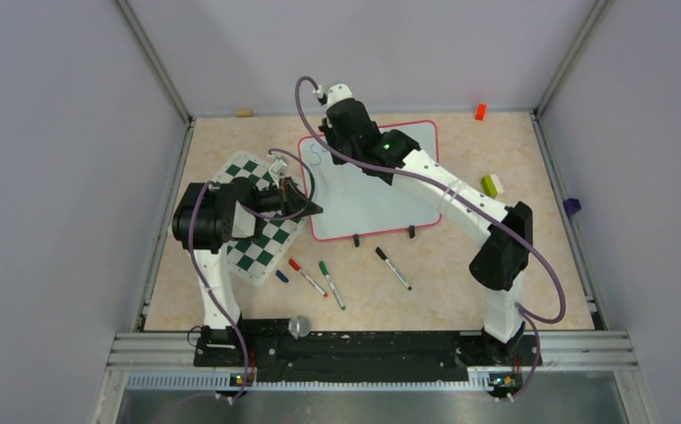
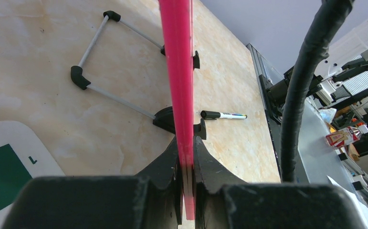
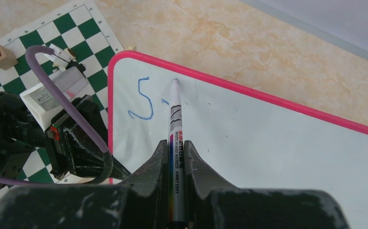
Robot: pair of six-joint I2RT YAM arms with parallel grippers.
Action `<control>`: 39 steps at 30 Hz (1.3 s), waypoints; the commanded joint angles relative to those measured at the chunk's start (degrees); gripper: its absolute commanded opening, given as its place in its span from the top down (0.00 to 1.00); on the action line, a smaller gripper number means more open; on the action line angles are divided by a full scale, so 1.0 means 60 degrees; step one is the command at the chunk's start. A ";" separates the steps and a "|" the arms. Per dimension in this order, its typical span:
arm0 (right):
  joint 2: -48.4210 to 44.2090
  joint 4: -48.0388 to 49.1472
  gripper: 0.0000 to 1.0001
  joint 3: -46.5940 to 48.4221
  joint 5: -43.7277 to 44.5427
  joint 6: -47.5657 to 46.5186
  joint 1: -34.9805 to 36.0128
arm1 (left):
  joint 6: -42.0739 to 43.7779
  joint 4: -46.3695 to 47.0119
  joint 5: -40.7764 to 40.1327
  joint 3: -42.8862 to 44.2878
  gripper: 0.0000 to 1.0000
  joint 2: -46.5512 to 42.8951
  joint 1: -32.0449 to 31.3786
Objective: Write a sentence on the whiteboard
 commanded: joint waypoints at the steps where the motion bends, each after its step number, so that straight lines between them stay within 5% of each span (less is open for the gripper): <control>1: -0.0060 0.0083 1.00 -0.0198 0.0137 0.0088 -0.0105 | 0.0712 0.1223 0.0283 -0.0041 0.99 -0.0282 0.0108; 26: -0.1157 0.0307 1.00 -0.2352 -0.0009 0.0474 -0.0093 | 0.0702 0.1224 0.0250 -0.0059 0.99 -0.0282 0.0109; 39: -0.0734 0.0184 1.00 -0.1441 0.0328 0.0502 -0.0177 | 0.0696 0.1224 0.0251 -0.0068 0.99 -0.0286 0.0109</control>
